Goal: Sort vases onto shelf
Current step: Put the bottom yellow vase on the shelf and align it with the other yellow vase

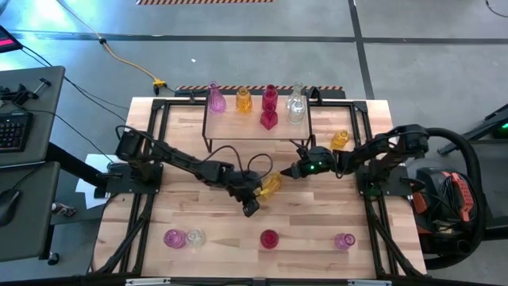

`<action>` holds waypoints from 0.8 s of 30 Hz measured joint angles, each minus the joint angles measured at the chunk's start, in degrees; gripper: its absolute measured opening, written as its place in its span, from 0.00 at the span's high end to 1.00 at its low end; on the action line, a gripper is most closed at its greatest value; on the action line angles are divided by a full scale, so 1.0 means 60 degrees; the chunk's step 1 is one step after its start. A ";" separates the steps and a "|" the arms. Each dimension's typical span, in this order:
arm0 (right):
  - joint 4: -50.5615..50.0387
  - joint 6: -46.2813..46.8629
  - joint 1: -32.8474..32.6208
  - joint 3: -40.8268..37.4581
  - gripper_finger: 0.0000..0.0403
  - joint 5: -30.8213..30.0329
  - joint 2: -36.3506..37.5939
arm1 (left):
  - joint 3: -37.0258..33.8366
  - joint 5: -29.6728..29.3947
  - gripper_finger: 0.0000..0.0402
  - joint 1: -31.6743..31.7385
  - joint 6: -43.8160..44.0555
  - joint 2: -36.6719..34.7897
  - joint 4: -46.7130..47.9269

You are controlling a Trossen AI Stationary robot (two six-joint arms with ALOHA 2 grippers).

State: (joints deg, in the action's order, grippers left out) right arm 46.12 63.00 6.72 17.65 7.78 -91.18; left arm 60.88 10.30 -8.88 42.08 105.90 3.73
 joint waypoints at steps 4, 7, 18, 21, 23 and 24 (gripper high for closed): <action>0.0360 -0.0004 0.0000 0.0000 0.69 0.0285 0.0007 | 0.0007 -0.0001 0.99 0.0087 -0.0035 0.0107 0.0012; 0.0231 0.0085 -0.0004 0.0000 0.69 0.0494 0.0007 | 0.0007 -0.0043 0.99 0.0189 -0.0109 0.0107 -0.0010; 0.0266 0.0457 -0.0431 -0.0007 0.69 0.1043 0.0004 | 0.0007 -0.0003 0.99 0.0517 -0.0308 0.0107 0.0188; 0.0228 0.0560 -0.0633 -0.0007 0.69 0.0933 0.0004 | 0.0007 0.0019 0.99 0.0534 -0.0385 0.0107 0.0211; 0.0214 0.0703 -0.0741 -0.0007 0.69 0.0927 0.0004 | 0.0007 0.0019 0.99 0.0531 -0.0464 0.0107 0.0227; 0.0205 0.0711 -0.0797 -0.0007 0.69 0.0925 0.0004 | 0.0007 0.0025 0.99 0.0531 -0.0480 0.0107 0.0234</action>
State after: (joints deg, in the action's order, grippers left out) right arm 47.35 67.27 1.94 17.61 13.33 -91.15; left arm 60.93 10.45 -5.69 39.20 106.54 5.14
